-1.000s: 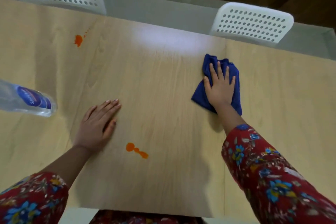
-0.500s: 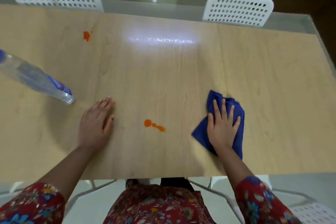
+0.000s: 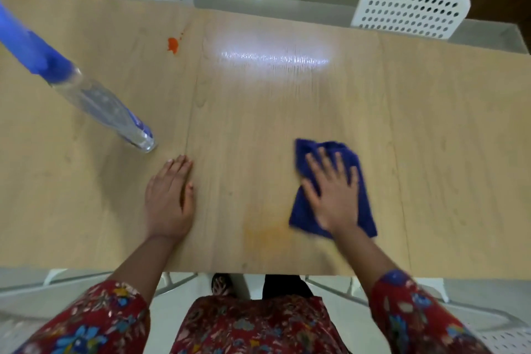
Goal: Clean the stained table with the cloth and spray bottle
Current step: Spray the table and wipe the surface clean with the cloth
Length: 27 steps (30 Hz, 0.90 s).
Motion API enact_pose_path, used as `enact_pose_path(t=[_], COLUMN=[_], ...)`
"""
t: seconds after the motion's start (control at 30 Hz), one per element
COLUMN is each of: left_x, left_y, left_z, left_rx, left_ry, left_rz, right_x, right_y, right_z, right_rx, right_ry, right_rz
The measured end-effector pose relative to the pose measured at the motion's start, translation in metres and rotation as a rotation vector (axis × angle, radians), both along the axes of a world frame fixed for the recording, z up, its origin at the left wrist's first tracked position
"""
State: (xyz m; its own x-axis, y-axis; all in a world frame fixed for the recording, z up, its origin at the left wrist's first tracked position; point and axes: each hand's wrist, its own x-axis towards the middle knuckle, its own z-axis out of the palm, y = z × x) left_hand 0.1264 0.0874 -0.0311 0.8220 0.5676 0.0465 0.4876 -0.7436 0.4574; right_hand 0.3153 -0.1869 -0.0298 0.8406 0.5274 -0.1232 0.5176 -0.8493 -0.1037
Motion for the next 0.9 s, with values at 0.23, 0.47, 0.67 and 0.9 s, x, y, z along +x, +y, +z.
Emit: enact_pose_path(t=[0.23, 0.47, 0.67, 0.9], left_x=[-0.002, -0.005, -0.005, -0.007], left_y=[0.004, 0.007, 0.006, 0.007], left_z=[-0.002, -0.003, -0.002, -0.005], left_rx=[-0.036, -0.103, -0.185, -0.215], left_ry=[-0.043, -0.145, -0.234, -0.328], left_rz=[0.054, 0.15, 0.178, 0.24], right_x=[-0.005, -0.013, 0.079, -0.053], right_y=[0.13, 0.067, 0.197, 0.221], right_z=[-0.001, -0.001, 0.005, 0.0], right_rx=[0.071, 0.045, 0.052, 0.179], right_ry=[-0.014, -0.015, 0.05, 0.035], right_rz=[0.011, 0.123, -0.163, 0.293])
